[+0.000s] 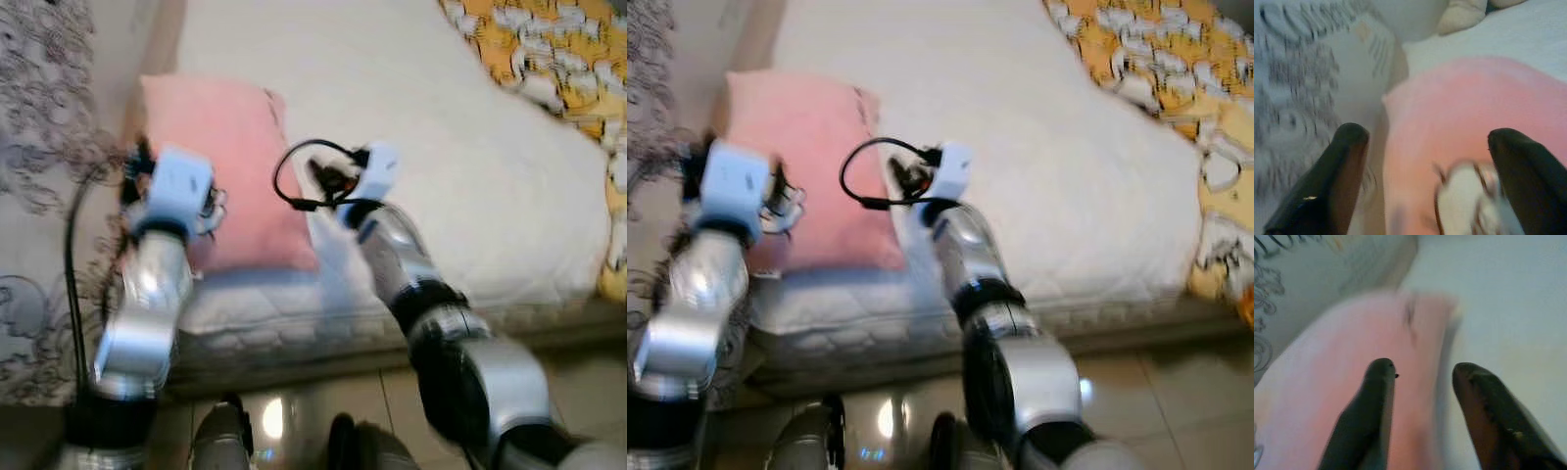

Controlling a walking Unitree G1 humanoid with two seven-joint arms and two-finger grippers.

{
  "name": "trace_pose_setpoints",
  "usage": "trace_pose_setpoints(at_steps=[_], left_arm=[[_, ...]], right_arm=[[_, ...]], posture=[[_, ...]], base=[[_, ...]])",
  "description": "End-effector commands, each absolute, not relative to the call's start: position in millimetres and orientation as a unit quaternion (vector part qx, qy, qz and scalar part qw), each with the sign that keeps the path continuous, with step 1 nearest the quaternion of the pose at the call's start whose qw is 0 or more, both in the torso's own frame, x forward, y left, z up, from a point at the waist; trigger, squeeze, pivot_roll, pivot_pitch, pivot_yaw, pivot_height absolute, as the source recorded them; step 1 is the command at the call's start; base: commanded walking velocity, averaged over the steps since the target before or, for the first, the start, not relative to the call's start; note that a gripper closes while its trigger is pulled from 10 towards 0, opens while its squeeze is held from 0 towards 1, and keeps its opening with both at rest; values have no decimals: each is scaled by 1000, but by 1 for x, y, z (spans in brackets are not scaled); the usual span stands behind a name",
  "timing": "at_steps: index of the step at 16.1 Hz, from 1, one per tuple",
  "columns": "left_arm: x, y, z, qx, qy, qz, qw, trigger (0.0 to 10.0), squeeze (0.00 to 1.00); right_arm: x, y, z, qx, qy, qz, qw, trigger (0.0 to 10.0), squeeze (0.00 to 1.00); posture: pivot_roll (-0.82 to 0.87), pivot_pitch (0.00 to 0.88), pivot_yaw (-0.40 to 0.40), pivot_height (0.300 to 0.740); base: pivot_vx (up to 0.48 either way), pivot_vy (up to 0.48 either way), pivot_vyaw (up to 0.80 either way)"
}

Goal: Clean up the room

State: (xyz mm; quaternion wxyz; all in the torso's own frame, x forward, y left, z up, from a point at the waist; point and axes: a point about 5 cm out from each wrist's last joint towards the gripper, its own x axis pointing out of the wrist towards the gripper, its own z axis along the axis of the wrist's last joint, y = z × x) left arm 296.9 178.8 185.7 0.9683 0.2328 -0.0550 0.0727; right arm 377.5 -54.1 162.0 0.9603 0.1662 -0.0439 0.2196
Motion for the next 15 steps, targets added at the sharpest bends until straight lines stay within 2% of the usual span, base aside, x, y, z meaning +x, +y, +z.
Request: trace_pose_setpoints(at_steps=[1, 2, 5, 6, 8, 9, 10, 12, 15], left_arm=[[291, 184, 184, 208, -48, 80, 974, 10000, 1000], [289, 187, 177, 198, -35, 85, 976, 10000, 1000], [283, 207, 137, 151, 26, 129, 980, 10000, 1000], [284, 208, 134, 146, 27, 129, 980, 10000, 1000], [276, 206, 118, 126, 29, 101, 986, 10000, 1000], [273, 204, 114, 137, 28, 84, 987, 10000, 267], [272, 199, 109, 138, 26, 62, 988, 10000, 0], [279, 195, 107, 130, 21, 54, 990, 10000, 0], [290, 177, 109, 117, 7, 30, 993, 10000, 0]], right_arm=[[362, -64, 155, 107, -85, 205, 969, 10000, 1000], [355, -74, 151, 84, -94, 192, 973, 10000, 1000], [301, -141, 109, -12, -71, 107, 992, 10000, 1000], [297, -147, 104, -24, -63, 101, 993, 10000, 1000], [266, -171, 89, -99, -35, 89, 990, 10000, 1000], [261, -174, 85, -99, -26, 85, 991, 10000, 1000], [255, -179, 79, -89, -5, 76, 993, 10000, 0], [262, -182, 76, -60, 7, 57, 997, 10000, 0], [281, -178, 87, -23, -2, 43, 999, 10000, 0]], posture=[[129, 45, -118, 740], [113, 24, -117, 740], [53, 0, -107, 740], [51, 0, -105, 740], [25, 0, -89, 740], [19, 0, -82, 740], [13, 0, -71, 740], [-1, 0, -49, 740], [-7, 0, -43, 740]], base=[[0, 0, 0], [0, 0, 0], [0, 0, 0], [0, 0, 0], [0, 0, 0], [0, 0, 0], [0, 0, 0], [0, 0, 0], [0, -461, 0]])
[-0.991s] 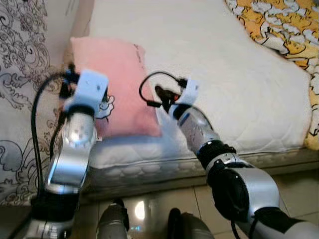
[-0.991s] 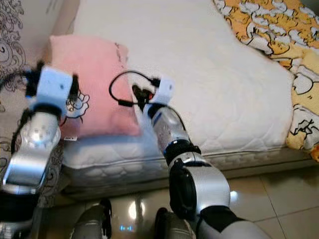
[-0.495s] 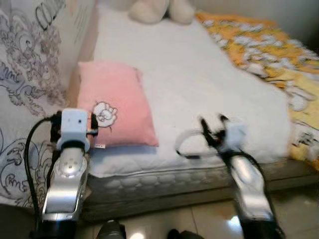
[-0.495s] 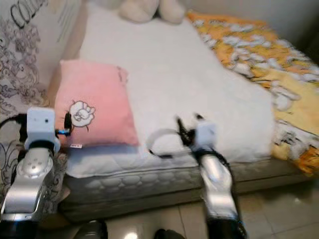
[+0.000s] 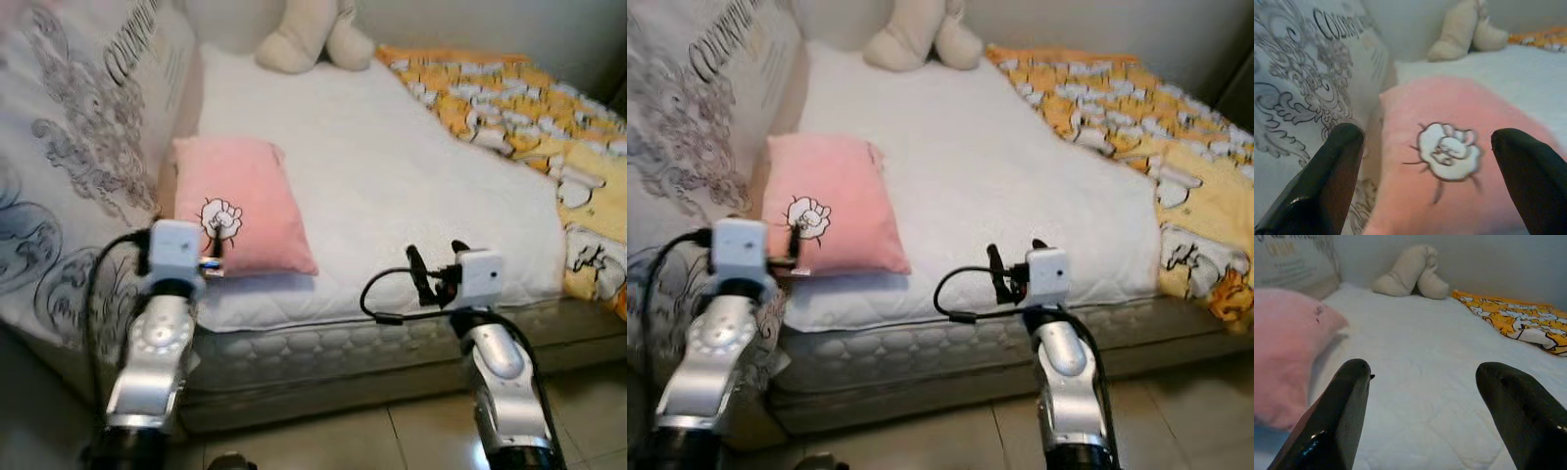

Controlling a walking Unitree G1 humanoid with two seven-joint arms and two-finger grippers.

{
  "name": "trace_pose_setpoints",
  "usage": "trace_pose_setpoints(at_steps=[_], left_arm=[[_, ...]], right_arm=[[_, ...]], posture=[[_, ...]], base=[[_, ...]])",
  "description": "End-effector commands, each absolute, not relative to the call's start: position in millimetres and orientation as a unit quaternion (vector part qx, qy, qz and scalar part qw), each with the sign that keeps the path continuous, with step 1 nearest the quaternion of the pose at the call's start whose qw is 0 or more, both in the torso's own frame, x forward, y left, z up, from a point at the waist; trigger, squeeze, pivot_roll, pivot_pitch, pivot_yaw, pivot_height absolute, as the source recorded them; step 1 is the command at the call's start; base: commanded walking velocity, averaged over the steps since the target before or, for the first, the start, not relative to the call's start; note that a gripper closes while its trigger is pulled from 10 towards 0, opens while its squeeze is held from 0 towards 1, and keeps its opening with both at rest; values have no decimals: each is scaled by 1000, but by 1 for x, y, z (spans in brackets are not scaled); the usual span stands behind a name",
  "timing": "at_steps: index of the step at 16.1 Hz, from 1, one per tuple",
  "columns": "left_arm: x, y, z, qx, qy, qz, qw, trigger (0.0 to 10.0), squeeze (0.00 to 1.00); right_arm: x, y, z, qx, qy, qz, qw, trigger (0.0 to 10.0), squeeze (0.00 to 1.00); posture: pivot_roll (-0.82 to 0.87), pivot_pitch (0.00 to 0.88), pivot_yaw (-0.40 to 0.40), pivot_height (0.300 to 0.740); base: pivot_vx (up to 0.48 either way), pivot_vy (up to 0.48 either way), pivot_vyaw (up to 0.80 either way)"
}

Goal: Clean up the room

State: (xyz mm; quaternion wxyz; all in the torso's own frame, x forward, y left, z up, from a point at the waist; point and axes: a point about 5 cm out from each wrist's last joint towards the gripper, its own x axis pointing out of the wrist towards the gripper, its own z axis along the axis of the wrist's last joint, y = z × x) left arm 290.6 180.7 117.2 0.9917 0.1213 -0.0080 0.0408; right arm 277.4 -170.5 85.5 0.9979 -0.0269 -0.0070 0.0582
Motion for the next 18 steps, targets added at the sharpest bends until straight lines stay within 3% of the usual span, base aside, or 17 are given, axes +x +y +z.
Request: trace_pose_setpoints(at_steps=[1, 6, 10, 18], left_arm=[[291, 176, 109, 117, 6, 27, 993, 10000, 0], [306, 165, 112, 121, -6, 1, 993, 10000, 0], [321, 159, 117, 118, -10, -19, 993, 10000, 0], [323, 154, 107, 106, -6, -63, 992, 10000, 0]], right_arm=[[282, -178, 87, -20, 0, 41, 999, 10000, 0], [286, -173, 88, -14, -1, 40, 999, 10000, 0], [292, -168, 91, -10, -3, 40, 999, 10000, 0], [285, -164, 81, 0, 15, 48, 999, 10000, 0]], posture=[[-7, 0, -42, 740], [-28, 0, -25, 740], [-47, 0, -8, 740], [-64, 0, 2, 740]], base=[[0, -480, 706], [0, -480, 624], [0, -472, 0], [0, -464, 0]])
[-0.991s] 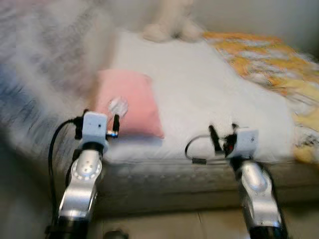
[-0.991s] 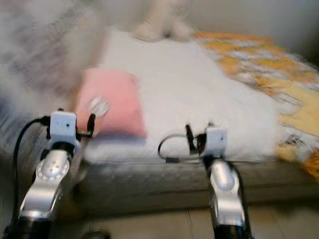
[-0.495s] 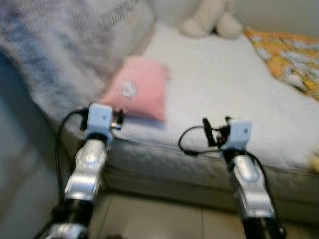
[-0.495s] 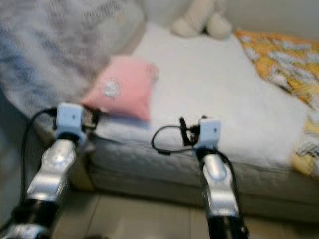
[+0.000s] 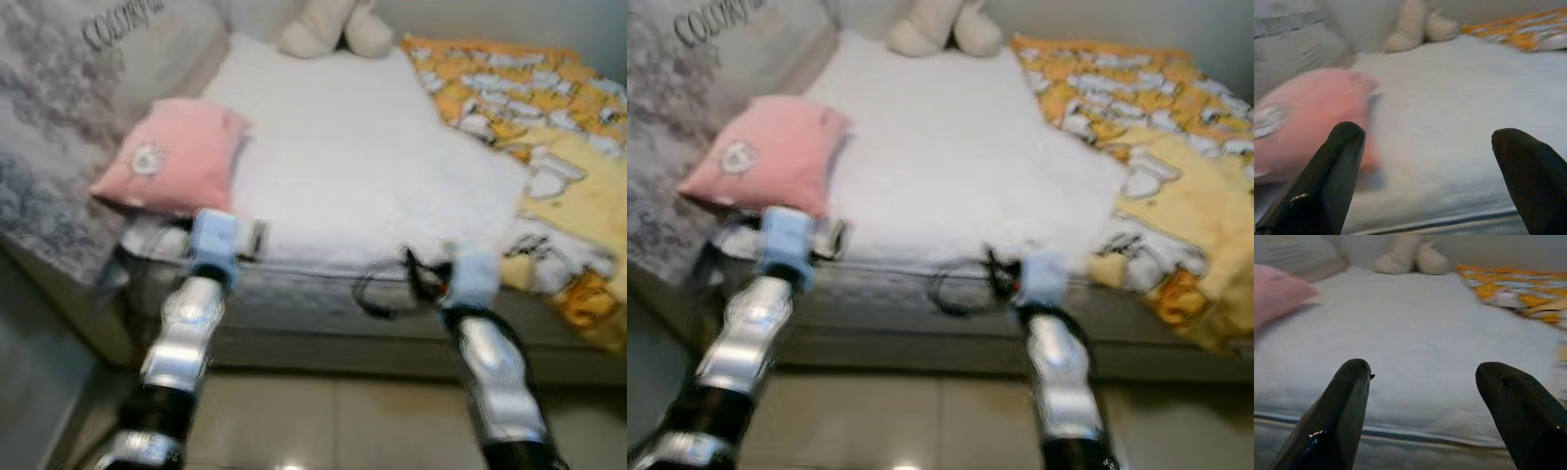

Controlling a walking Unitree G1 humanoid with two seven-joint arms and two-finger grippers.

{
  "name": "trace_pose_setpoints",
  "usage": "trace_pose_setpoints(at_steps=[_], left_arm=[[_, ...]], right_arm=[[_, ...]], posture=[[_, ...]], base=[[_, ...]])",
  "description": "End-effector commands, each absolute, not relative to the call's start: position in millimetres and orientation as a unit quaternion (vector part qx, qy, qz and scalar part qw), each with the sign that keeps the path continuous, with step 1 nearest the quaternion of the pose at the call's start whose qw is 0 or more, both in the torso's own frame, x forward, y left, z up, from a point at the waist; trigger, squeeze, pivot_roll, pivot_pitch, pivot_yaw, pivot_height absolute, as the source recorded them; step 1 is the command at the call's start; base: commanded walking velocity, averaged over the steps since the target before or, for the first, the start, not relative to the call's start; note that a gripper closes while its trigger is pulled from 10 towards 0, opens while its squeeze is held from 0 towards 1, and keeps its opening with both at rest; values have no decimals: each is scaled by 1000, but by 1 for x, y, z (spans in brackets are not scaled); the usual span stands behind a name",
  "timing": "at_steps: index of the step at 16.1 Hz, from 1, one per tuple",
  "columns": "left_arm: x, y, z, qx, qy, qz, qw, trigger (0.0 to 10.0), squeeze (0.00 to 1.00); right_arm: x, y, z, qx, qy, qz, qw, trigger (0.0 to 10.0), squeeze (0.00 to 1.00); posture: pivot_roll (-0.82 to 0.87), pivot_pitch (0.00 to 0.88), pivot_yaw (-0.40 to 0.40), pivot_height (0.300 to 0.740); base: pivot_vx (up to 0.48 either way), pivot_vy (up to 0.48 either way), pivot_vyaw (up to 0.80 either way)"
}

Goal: Clean up the room

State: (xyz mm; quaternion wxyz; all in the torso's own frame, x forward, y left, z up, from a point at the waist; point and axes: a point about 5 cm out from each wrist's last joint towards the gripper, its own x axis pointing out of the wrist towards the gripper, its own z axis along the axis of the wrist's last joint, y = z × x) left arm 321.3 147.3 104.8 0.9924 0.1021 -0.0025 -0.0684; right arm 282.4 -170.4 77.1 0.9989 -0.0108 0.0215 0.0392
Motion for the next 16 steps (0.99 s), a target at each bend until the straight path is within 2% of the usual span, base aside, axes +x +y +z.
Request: trace_pose_setpoints(at_steps=[1, 5, 6, 9, 10, 11, 12, 13, 16], left_arm=[[325, 154, 108, 105, -7, -66, 992, 10000, 0], [325, 157, 108, 98, -13, -53, 994, 10000, 0], [319, 168, 98, 78, 9, -23, 997, 10000, 0], [288, 189, 75, 81, 51, -20, 995, 10000, 0], [272, 198, 65, 48, 76, -3, 996, 10000, 0], [268, 204, 60, 7, 93, 25, 995, 10000, 0], [259, 214, 48, -76, 129, 85, 985, 10000, 0], [254, 213, 45, -84, 129, 87, 984, 10000, 0], [258, 204, 57, -26, 89, 40, 995, 10000, 0]], right_arm=[[286, -163, 81, -1, 15, 50, 999, 10000, 0], [288, -161, 82, -3, 12, 53, 999, 10000, 0], [287, -165, 82, 1, 11, 43, 999, 10000, 0], [266, -188, 73, -30, 29, 31, 999, 10000, 0], [248, -201, 62, -70, 50, 38, 996, 10000, 0], [244, -205, 59, -73, 56, 34, 995, 10000, 0], [239, -214, 57, -65, 63, 19, 996, 10000, 0], [239, -217, 57, -58, 62, 15, 996, 10000, 0], [244, -211, 65, -25, 46, 38, 998, 10000, 0]], posture=[[-62, 0, 4, 740], [-62, 0, 6, 740], [-67, 0, 7, 740], [-61, 0, 2, 740], [-55, 0, 1, 740], [-55, 0, 0, 740], [-59, 0, -2, 740], [-62, 0, -9, 740], [-62, 0, -19, 740]], base=[[0, -454, 0], [0, -447, 0], [0, -435, 0], [0, -437, 0], [0, -439, 0], [0, -431, 0], [0, -428, 0], [0, -431, 0], [0, -445, 0]])
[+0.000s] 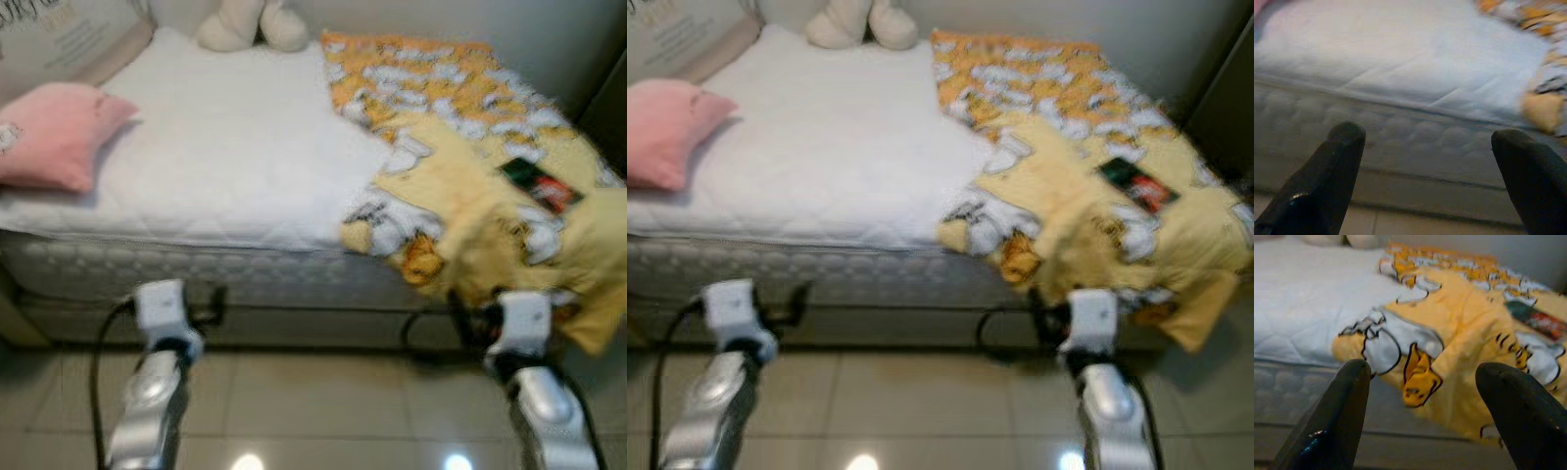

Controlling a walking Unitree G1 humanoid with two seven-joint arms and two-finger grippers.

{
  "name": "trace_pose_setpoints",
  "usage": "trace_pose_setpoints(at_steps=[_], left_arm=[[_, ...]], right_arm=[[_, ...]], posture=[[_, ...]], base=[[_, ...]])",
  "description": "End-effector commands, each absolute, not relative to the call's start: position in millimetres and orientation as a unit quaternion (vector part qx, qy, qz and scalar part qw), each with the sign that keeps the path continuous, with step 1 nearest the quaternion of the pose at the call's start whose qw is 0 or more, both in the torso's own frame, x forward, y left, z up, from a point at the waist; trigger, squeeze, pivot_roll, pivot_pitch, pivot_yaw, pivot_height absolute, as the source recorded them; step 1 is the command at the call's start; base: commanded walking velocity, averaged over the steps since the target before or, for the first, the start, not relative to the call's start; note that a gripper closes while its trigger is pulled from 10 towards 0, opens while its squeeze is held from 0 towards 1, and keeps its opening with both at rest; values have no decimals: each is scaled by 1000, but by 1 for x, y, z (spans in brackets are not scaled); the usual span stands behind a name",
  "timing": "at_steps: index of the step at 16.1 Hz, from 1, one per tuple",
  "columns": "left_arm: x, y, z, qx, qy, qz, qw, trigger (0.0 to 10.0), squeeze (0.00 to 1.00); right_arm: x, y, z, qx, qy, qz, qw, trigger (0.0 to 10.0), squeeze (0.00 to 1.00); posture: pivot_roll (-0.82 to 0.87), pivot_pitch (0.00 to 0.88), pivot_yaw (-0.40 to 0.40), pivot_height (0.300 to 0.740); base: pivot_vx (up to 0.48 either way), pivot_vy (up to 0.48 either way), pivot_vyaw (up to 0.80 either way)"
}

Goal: Clean up the room

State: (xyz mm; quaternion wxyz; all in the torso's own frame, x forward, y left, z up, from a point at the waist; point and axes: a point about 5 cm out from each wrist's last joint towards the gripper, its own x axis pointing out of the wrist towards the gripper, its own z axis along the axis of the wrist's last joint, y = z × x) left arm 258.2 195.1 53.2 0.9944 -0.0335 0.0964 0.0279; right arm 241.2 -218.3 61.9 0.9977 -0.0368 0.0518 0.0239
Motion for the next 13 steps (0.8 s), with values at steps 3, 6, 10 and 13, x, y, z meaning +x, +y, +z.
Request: trace_pose_setpoints(at_steps=[3, 6, 10, 13], left_arm=[[274, 188, 76, 38, 44, -23, 998, 10000, 0], [287, 180, 85, 37, 29, -34, 998, 10000, 0], [287, 173, 80, 22, 36, -29, 999, 10000, 0], [286, 166, 79, 26, 37, -40, 998, 10000, 0]], right_arm=[[250, -209, 68, -5, 40, 32, 999, 10000, 0], [253, -197, 68, 7, 33, 35, 999, 10000, 0], [254, -193, 68, 8, 34, 39, 999, 10000, 0], [252, -192, 66, 5, 38, 44, 998, 10000, 0]], posture=[[-57, 0, -21, 740], [-68, 0, -11, 740], [-84, 0, -10, 740], [-91, 0, -7, 740]], base=[[0, -144, 0], [0, -445, 0], [0, -418, 0], [0, -419, 0]])
